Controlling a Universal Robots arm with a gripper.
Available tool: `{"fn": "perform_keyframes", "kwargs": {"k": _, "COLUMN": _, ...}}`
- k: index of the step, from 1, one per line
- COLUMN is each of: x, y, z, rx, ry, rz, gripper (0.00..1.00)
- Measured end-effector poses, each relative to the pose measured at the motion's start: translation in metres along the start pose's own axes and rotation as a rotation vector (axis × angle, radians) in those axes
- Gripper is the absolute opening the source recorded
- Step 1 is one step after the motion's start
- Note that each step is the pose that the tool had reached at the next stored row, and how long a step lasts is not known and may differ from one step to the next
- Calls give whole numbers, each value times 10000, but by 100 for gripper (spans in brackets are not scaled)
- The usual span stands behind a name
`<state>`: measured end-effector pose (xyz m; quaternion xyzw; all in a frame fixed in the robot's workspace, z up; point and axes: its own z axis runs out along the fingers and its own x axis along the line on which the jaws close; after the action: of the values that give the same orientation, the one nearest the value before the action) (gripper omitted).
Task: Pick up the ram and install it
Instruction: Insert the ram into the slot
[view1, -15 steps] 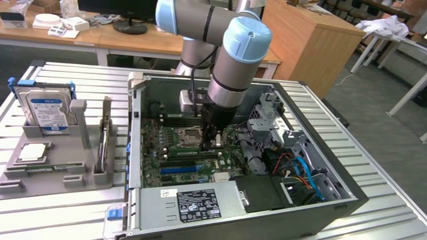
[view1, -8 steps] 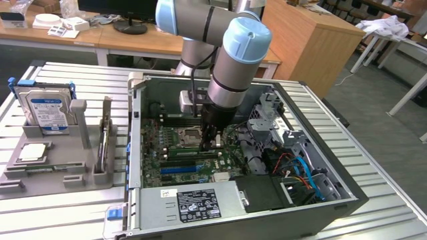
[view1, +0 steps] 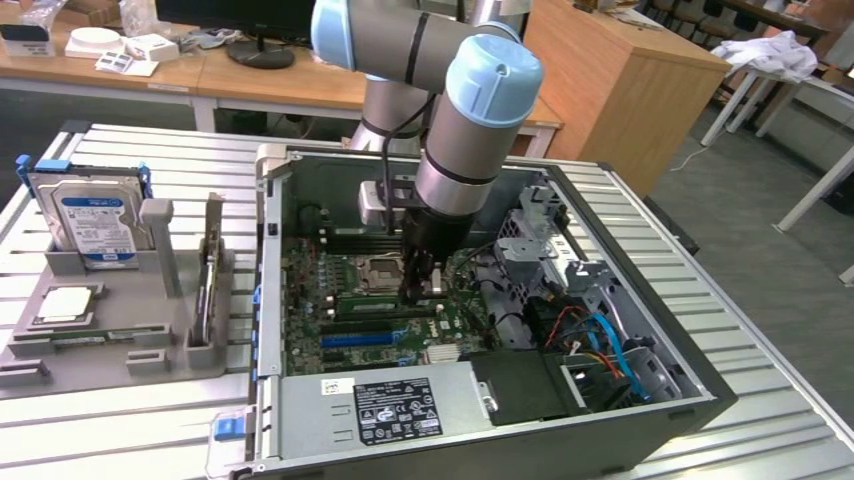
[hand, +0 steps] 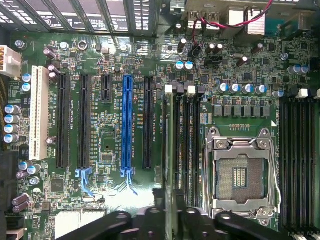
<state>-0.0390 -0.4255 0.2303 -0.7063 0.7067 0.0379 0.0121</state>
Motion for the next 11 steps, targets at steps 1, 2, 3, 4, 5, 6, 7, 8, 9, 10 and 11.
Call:
{"fn": "perform_keyframes", "kwargs": {"k": 1, "x": 0, "y": 0, "z": 0, "rx": 0, "ry": 0, "rz": 0, "gripper": 24}}
{"fn": "perform_keyframes", "kwargs": {"k": 2, "x": 0, "y": 0, "z": 0, "rx": 0, "ry": 0, "rz": 0, "gripper": 24}}
{"fn": "perform_keyframes", "kwargs": {"k": 3, "x": 0, "y": 0, "z": 0, "rx": 0, "ry": 1, "rz": 0, "gripper": 31}}
{"fn": "perform_keyframes", "kwargs": {"k": 4, "x": 0, "y": 0, "z": 0, "rx": 0, "ry": 0, "rz": 0, "gripper": 31}}
{"fn": "perform_keyframes", "kwargs": {"k": 5, "x": 0, "y": 0, "z": 0, "rx": -1, "ry": 0, "rz": 0, "gripper": 31}}
{"fn": "perform_keyframes", "kwargs": {"k": 6, "x": 0, "y": 0, "z": 0, "rx": 0, "ry": 1, "rz": 0, "gripper": 31}}
{"fn": "perform_keyframes", "kwargs": {"k": 7, "x": 0, "y": 0, "z": 0, "rx": 0, "ry": 0, "rz": 0, "gripper": 31}}
{"fn": "perform_keyframes", "kwargs": {"k": 8, "x": 0, "y": 0, "z": 0, "rx": 0, "ry": 0, "rz": 0, "gripper": 31}}
{"fn": "perform_keyframes", "kwargs": {"k": 9, "x": 0, "y": 0, "z": 0, "rx": -1, "ry": 0, "rz": -1, "gripper": 31}}
{"fn": "perform_keyframes", "kwargs": {"k": 10, "x": 0, "y": 0, "z": 0, "rx": 0, "ry": 0, "rz": 0, "gripper": 31}}
{"fn": "perform_keyframes", "kwargs": {"k": 11, "x": 0, "y": 0, "z": 0, "rx": 0, "ry": 0, "rz": 0, "gripper": 31}}
